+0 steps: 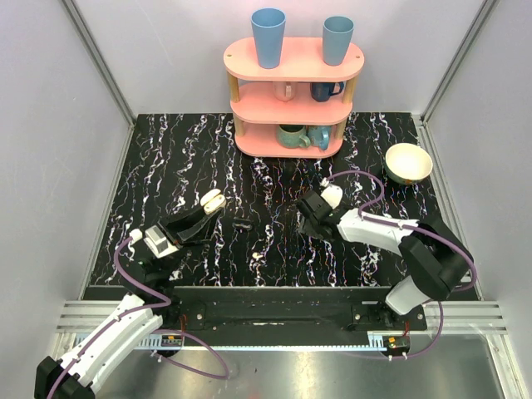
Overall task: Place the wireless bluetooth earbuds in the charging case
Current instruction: Adjust the right earbud at the center of the board.
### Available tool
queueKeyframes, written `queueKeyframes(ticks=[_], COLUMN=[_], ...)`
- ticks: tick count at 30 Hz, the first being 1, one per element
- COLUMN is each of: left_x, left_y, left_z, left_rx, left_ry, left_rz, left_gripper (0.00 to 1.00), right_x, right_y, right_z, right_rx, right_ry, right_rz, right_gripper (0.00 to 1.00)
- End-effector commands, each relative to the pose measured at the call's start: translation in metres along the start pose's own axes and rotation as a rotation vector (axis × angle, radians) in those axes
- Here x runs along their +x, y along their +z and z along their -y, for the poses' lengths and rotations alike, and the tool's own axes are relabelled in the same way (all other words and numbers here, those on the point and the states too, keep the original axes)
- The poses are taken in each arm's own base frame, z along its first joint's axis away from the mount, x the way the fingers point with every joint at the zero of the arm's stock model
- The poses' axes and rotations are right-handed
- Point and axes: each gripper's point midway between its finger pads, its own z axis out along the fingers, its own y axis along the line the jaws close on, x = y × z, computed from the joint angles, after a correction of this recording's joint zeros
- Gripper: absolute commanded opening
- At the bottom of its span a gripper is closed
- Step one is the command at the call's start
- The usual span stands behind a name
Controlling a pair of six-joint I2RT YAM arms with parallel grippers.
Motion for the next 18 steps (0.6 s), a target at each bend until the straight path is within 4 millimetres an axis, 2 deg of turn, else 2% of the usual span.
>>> queueKeyframes(ticks=[1,6,14,18], left_x=[-0.023,-0.022,-0.022,-0.023], left_y=[0.008,0.008,0.008,0.007], left_z=[0.001,0.002,0.001,0.000], left_rx=[0.004,0.006,0.005,0.001], left_ry=[0.012,0.008,0.012,0.014], left_rz=[0.064,0.061,0.061,0.063], left_gripper=[0.00,0.00,0.00,0.00], right_x=[-0.005,-0.006,-0.001,0.008], right_y=[0.006,0.014,0.018,0.016], right_z=[-0.002,-0.003,-0.027,-0.041], right_rx=[-0.020,-0.035,-0.138,-0.222], right_ry=[0.042,0.020,-0.083,-0.148], right_rz=[-0.003,-0.022,-0.072,-0.127], right_gripper=[0.56,0.56,0.55,0.55])
